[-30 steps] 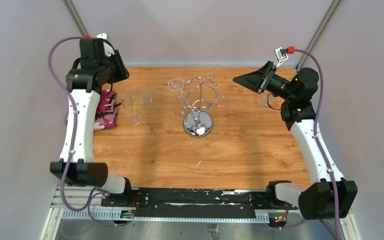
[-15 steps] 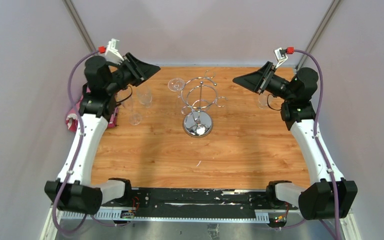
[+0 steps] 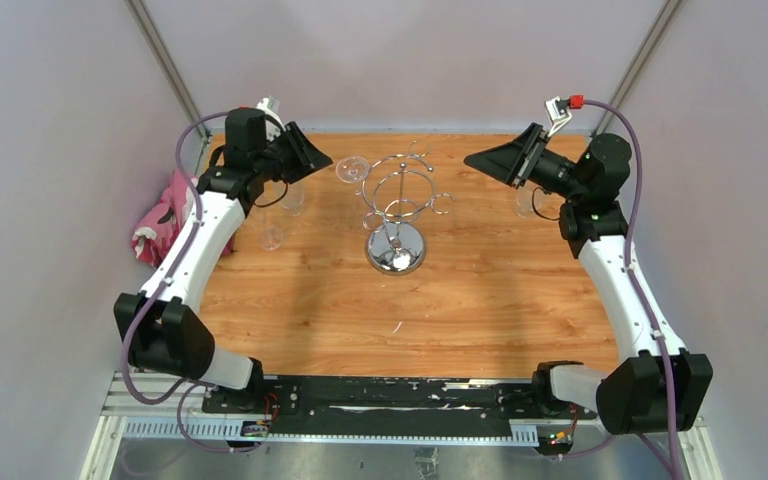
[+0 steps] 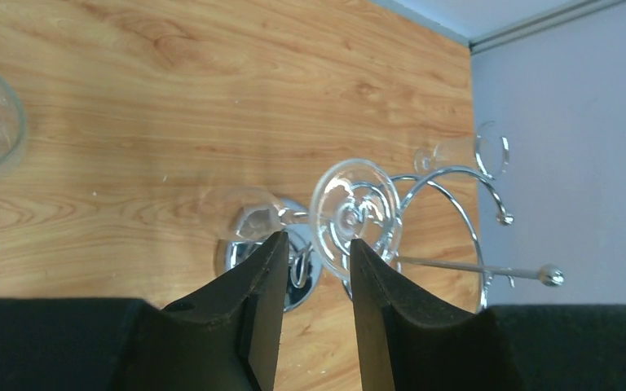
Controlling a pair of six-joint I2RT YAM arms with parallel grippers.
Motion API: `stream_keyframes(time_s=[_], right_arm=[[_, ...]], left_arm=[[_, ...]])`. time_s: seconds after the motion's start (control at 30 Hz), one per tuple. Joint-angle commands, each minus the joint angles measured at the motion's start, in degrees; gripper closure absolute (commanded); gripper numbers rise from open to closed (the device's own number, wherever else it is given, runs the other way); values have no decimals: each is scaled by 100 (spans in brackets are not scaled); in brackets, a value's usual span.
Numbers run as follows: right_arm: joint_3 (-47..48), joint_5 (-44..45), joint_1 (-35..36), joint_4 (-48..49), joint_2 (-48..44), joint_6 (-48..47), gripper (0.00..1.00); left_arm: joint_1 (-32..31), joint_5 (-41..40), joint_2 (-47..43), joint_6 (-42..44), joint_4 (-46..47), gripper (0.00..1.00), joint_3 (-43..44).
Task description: Take the wine glass off the wine glass rack
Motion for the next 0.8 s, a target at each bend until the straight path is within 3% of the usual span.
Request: stream_keyframes(time_s=[0.0, 0.77], right_arm=[[-135, 10, -91, 218, 111, 2, 35], [-203, -31, -118, 301, 210, 20, 35]], left_arm=[[-28, -73, 353, 203, 163, 61, 7], [-422, 203, 671, -12, 920, 61, -105]])
